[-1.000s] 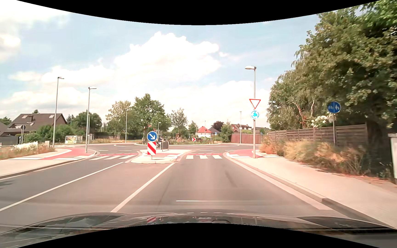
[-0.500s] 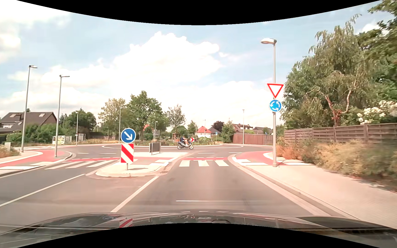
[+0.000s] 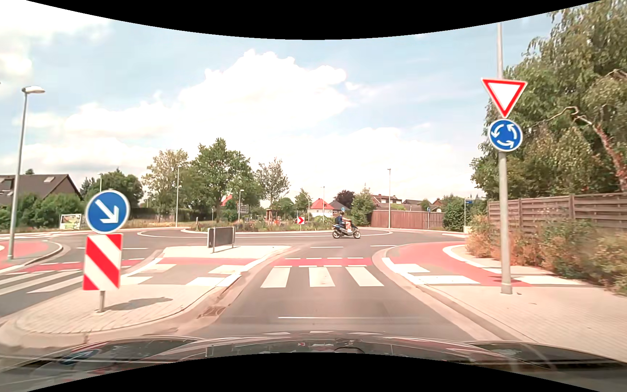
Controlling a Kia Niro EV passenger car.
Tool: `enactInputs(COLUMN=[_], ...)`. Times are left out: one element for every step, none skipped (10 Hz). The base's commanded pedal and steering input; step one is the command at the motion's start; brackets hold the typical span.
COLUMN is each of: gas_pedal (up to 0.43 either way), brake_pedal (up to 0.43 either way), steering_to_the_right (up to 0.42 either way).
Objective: Follow the waypoints while adhering to traffic rules and regulations
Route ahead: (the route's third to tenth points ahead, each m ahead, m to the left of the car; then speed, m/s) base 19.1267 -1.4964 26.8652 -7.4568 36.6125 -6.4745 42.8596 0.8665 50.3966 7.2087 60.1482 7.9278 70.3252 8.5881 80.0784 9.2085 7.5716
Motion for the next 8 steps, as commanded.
enactInputs(gas_pedal=[0.087,0.087,0.087,0.087,0.087,0.098,0.098,0.110], brake_pedal=[0.000,0.000,0.000,0.000,0.000,0.000,0.000,0.000], steering_to_the_right=[0.001,0.001,0.001,0.002,0.006,0.016,0.027,0.035])
